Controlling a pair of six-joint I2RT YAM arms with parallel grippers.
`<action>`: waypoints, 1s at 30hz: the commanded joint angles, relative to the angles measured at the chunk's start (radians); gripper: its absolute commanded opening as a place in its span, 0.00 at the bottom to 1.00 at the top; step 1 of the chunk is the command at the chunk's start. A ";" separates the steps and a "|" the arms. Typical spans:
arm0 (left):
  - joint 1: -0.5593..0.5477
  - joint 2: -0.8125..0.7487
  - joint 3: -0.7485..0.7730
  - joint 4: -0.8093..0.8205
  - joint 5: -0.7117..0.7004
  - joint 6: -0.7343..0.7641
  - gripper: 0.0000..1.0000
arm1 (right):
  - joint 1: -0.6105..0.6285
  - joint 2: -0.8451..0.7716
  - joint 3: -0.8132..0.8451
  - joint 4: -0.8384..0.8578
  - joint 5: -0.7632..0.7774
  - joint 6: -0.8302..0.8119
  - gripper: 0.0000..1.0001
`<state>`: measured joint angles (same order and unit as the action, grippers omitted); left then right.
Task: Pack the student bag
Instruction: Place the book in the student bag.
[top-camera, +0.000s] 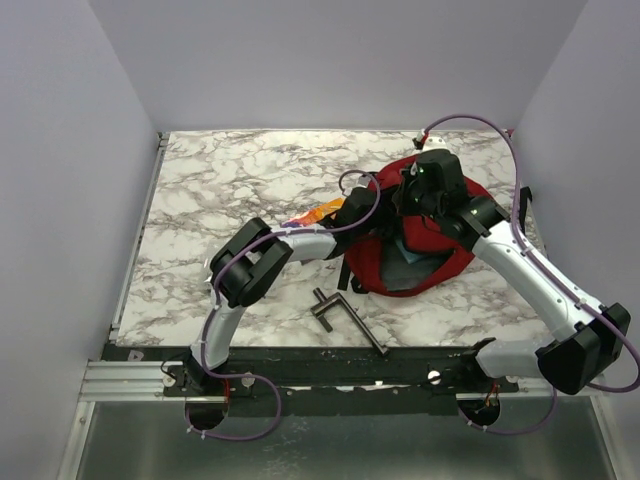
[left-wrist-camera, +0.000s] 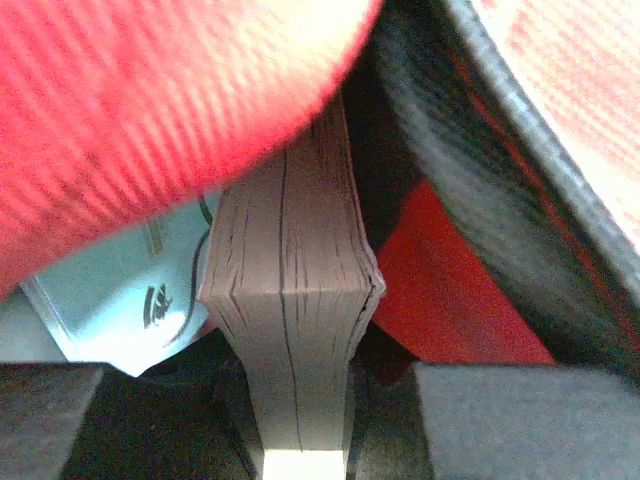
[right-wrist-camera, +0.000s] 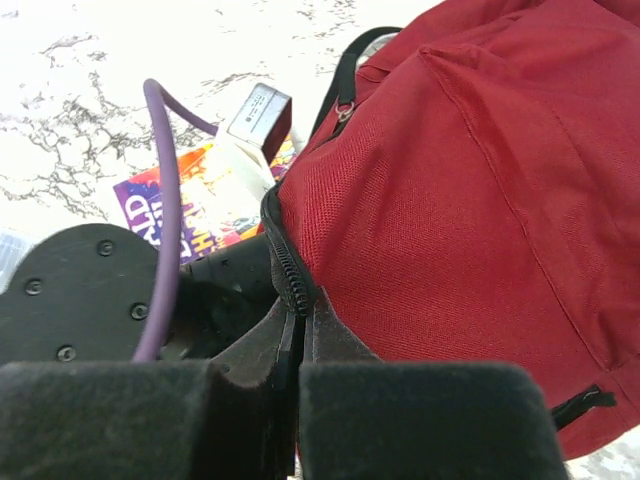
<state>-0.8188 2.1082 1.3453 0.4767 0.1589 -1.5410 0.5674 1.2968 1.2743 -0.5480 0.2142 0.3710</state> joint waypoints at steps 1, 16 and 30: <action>-0.007 0.064 0.087 0.024 -0.023 -0.022 0.30 | -0.057 -0.015 0.008 0.041 -0.006 0.009 0.01; -0.001 -0.056 0.247 -0.410 0.200 0.250 0.98 | -0.254 0.008 -0.035 0.042 -0.074 0.001 0.01; 0.055 -0.160 0.109 -0.393 0.336 0.387 0.67 | -0.269 0.022 0.028 -0.003 -0.015 0.005 0.01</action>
<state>-0.7784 2.0026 1.4887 0.0570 0.4511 -1.1877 0.3058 1.3163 1.2583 -0.5266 0.1787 0.3737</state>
